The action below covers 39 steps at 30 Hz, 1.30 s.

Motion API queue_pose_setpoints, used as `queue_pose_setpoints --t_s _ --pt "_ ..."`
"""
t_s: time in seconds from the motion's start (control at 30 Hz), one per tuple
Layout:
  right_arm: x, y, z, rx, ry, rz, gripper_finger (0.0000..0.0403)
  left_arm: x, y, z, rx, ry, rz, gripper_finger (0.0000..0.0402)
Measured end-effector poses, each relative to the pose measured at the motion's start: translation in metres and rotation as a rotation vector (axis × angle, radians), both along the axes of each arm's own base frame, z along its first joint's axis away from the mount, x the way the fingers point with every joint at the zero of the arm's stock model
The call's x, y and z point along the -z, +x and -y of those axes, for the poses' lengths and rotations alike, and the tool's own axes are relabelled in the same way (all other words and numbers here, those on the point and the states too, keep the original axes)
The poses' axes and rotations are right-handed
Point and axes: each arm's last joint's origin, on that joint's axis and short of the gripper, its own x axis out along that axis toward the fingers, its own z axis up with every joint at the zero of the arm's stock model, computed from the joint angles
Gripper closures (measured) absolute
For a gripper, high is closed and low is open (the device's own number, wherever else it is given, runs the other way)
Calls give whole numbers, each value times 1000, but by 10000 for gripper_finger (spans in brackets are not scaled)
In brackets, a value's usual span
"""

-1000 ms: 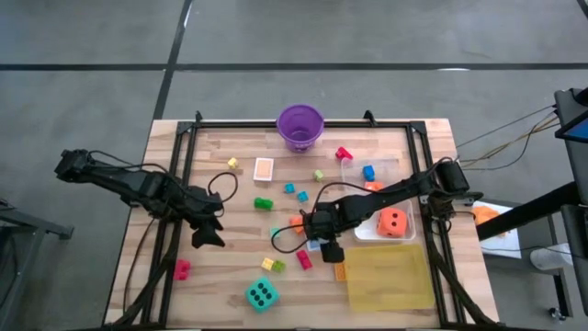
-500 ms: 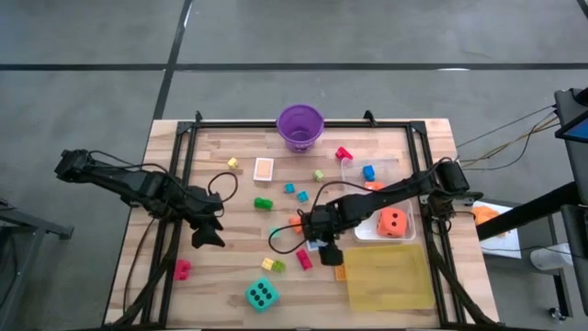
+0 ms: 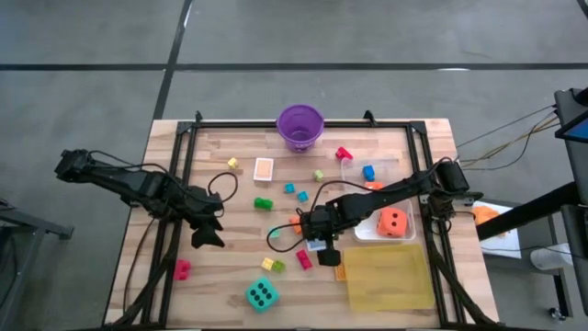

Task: Pick & Place Toys
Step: Put the blue deck of cards into the yellow bin

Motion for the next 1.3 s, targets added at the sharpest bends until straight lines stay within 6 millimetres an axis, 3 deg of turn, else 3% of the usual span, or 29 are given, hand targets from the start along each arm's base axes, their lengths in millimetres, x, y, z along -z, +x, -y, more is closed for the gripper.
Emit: queue_pose_setpoints --t_s 0.17,0.33,0.6,0.8,1.3 --pt "0 -1 0 12 3 -19 3 0 0 0 1 0 0 51" --pt "1 -1 4 46 -109 1 3 1 0 0 1 1 -3 51" --pt "4 -1 3 -35 -190 21 3 1 0 0 1 1 -3 51" --pt "23 0 -1 -50 -225 -41 3 1 0 0 1 1 -1 51" --pt "49 0 -3 -63 -265 -144 3 2 0 0 3 -1 -5 51"
